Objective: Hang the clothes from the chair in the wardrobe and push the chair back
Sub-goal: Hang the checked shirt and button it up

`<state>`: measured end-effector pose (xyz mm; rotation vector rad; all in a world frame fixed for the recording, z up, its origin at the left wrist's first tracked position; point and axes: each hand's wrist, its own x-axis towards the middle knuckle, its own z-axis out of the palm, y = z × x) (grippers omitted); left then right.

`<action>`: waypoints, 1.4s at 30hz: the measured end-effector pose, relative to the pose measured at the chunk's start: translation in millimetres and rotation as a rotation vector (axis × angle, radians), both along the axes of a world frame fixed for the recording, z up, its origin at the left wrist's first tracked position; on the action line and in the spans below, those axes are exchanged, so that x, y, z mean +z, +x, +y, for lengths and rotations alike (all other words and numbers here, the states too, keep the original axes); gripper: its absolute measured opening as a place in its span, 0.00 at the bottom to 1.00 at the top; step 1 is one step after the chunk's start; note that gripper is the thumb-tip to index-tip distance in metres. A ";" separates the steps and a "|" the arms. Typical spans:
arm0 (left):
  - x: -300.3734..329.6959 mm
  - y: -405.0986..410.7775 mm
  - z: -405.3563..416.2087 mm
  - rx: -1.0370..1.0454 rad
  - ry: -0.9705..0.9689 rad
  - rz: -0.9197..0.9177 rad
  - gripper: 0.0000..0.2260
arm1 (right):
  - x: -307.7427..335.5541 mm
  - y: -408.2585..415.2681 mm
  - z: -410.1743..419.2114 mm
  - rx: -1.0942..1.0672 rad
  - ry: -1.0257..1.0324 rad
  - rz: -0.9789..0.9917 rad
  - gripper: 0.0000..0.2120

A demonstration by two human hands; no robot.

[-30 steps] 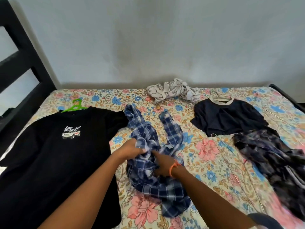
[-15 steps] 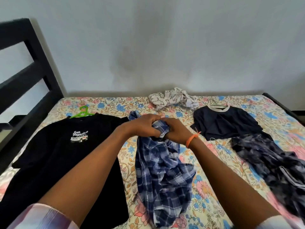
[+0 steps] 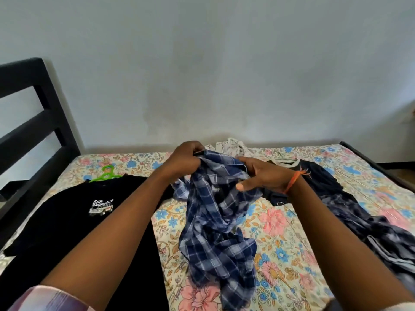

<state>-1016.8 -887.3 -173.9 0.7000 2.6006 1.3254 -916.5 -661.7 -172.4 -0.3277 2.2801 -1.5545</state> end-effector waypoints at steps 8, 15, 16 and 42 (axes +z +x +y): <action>12.4 9.0 -9.4 -0.441 -0.257 -0.129 0.19 | 21.6 1.3 10.1 -0.284 0.263 0.407 0.10; 28.2 30.0 16.3 -0.407 0.137 -0.203 0.11 | 39.9 -13.0 -8.4 -0.373 0.372 0.615 0.17; 28.7 29.8 19.1 -0.386 0.184 -0.201 0.10 | 42.9 -11.8 -9.9 -0.366 0.373 0.628 0.17; -11.5 37.2 74.1 -0.268 0.659 -0.811 0.18 | -58.4 28.8 -20.3 -0.791 0.200 0.670 0.23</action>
